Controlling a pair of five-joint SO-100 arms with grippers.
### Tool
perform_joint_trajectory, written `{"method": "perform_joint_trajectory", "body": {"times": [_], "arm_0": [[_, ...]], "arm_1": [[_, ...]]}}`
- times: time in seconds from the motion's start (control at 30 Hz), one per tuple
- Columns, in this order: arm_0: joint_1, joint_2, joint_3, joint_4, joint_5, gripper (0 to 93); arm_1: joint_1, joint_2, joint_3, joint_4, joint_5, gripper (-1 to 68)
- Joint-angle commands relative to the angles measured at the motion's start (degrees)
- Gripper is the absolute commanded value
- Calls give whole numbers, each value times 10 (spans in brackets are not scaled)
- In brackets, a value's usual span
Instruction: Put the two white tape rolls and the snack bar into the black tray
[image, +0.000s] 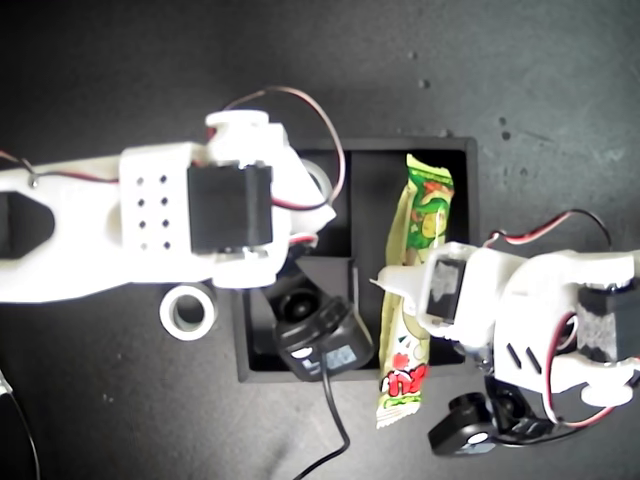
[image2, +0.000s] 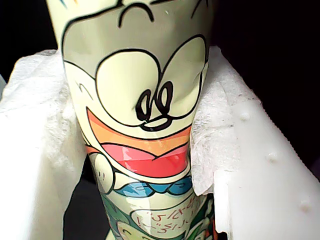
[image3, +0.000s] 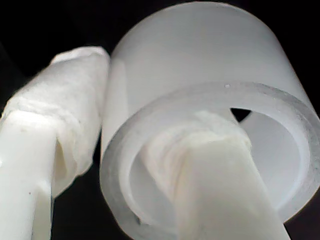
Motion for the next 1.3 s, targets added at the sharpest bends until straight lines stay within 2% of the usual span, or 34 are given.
{"method": "perform_joint_trajectory", "body": {"times": [0.0,0.1,0.23,0.5,0.77,0.9,1.03,1.17,1.27], "arm_0": [[7,11,-4,11,-2,1],[10,21,5,11,-4,3],[10,33,22,11,-11,66],[16,66,57,11,-19,109],[14,141,82,11,-15,110],[17,259,156,11,-23,110],[40,393,277,11,-63,110],[89,477,396,7,-142,112],[141,493,456,-13,-200,123]], "arm_1": [[-5,6,-23,-7,3,83],[-11,6,-30,-9,3,85],[-17,6,-34,-11,4,94],[-29,6,-40,3,15,261],[-33,6,-63,98,26,265],[-20,9,-113,209,53,250],[-7,125,29,209,105,187],[18,251,221,208,206,49],[33,336,355,207,288,34]]}}
